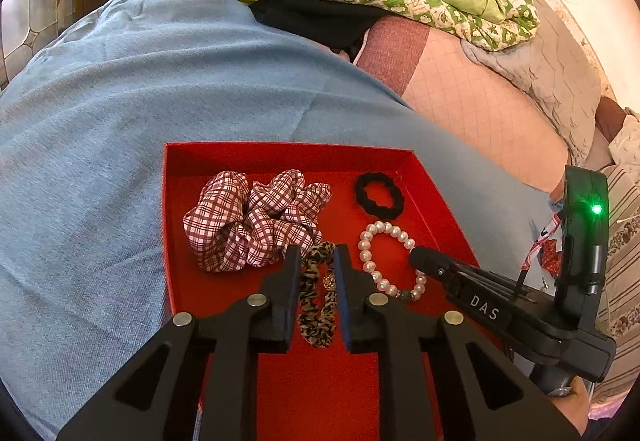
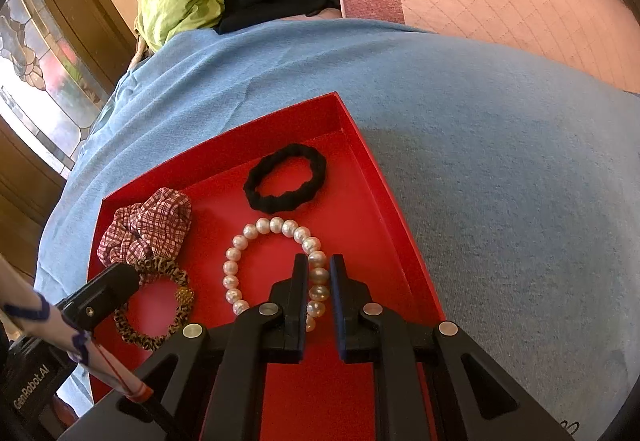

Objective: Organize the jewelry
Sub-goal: 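Lower both items into the tray and open both tools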

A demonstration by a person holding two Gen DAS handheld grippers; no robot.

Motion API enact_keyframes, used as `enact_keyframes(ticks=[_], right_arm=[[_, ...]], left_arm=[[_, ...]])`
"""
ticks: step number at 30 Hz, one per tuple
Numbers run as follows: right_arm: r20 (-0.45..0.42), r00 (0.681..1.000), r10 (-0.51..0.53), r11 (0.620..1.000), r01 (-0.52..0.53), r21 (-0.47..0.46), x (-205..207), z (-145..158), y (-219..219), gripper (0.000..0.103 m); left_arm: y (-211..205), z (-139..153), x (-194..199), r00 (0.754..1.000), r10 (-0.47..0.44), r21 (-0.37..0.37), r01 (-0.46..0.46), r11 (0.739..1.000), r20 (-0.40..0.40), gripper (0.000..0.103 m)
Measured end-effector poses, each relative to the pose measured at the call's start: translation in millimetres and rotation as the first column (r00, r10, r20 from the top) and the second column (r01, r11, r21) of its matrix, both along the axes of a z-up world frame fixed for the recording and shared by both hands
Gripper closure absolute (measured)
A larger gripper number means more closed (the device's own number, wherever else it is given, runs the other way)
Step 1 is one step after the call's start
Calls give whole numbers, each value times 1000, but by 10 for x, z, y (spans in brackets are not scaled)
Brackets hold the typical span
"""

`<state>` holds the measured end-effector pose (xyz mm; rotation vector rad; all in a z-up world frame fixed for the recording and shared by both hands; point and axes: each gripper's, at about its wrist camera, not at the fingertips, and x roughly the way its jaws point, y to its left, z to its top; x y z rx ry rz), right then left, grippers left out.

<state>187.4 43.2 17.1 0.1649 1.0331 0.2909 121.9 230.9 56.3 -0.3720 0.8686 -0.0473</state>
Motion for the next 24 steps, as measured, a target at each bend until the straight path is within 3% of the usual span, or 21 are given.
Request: enact_keyframes(ticks=[6, 24], right_arm=[[16, 1000, 2, 1000, -2, 4, -30, 67, -1, 82], [37, 999, 2, 1000, -2, 6, -208, 241, -55, 82]], left_arm=[[9, 20, -21, 1000, 3, 1, -3, 1000, 6, 85], [-9, 134, -112, 999, 19, 43, -21, 999, 50, 83]])
